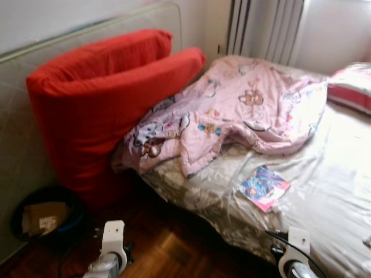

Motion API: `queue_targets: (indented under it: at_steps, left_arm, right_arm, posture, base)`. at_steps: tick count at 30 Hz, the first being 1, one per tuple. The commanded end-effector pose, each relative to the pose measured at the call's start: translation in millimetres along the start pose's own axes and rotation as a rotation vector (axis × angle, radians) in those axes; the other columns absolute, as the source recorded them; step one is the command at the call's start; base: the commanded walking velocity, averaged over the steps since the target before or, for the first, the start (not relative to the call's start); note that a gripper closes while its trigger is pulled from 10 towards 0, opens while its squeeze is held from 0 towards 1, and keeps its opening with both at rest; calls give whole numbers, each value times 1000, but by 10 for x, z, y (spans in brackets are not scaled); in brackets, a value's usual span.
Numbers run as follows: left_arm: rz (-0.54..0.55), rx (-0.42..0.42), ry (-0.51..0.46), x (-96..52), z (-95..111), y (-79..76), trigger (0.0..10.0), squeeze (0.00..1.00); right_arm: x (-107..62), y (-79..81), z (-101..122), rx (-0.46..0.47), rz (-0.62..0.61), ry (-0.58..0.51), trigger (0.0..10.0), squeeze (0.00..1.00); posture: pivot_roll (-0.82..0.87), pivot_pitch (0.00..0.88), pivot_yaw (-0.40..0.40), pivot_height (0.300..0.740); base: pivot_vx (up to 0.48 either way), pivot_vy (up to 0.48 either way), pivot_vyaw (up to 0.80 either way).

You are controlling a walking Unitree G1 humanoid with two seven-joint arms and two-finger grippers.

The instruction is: Clean up the room

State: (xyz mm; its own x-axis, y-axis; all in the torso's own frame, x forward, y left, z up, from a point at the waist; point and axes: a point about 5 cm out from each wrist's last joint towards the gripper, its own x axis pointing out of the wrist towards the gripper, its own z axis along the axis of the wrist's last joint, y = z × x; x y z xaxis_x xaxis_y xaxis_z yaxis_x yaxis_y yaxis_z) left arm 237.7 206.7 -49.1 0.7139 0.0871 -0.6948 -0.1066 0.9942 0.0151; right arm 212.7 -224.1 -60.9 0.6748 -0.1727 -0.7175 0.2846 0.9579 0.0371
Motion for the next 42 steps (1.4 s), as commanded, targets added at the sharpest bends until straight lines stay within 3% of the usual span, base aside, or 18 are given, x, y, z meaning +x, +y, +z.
queue_targets:
  at_steps: [1, 11, 15, 19, 20, 21, 22, 23, 31, 42]
  left_arm:
    - [18, -19, 5, -35, -110, 71, 10000, 0]
    - [8, -68, -57, -112, -282, 62, 10000, 0]
    - [2, -57, -72, -160, -381, 75, 10000, 0]
    - [4, -57, -83, -193, -441, 89, 10000, 0]
    - [-1, -50, -167, -175, -284, 102, 10000, 0]
    - [-1, -50, -167, -175, -284, 102, 10000, 0]
    - [-13, -38, -310, -157, 20, 116, 10000, 0]
    - [-17, -35, -354, -160, 114, 119, 10000, 0]
    - [-14, -17, -400, -189, 164, 183, 10000, 0]
    - [-16, -12, -357, -236, 3, 263, 10000, 0]
  right_arm:
    - [-19, 48, -79, -9, 17, 0, 10000, 0]
    - [-95, -31, -227, -1, 21, -54, 10000, 0]
    - [-94, 34, -21, -2, 41, -210, 10000, 0]
    - [-107, 14, -10, -2, 38, -235, 10000, 0]
    - [-114, 28, -9, -13, 40, -248, 10000, 0]
    - [-114, 28, -9, -13, 40, -248, 10000, 0]
    - [-120, 54, -4, -32, 46, -263, 10000, 0]
    - [-122, 62, -4, -36, 48, -267, 10000, 0]
    - [-156, 72, -40, -1, 42, -297, 10000, 0]
    - [-166, 56, -91, 43, 15, -285, 10000, 0]
  posture:
    - [0, 42, 11, 740]
    - [-8, 59, -9, 740]
    - [-11, 68, -7, 740]
    - [-22, 73, -2, 740]
    - [-29, 72, 0, 740]
    - [-29, 72, 0, 740]
    - [-30, 69, -1, 740]
    - [-30, 69, -1, 740]
    - [-5, 47, -19, 740]
    - [-30, 29, 5, 740]
  base:
    - [281, 0, 0]
    - [271, 0, 0]
    - [262, 0, 0]
    - [264, 0, 0]
    - [266, 0, 0]
    - [266, 0, 0]
    - [262, 0, 0]
    - [262, 0, 0]
    - [262, 0, 0]
    - [260, 0, -109]
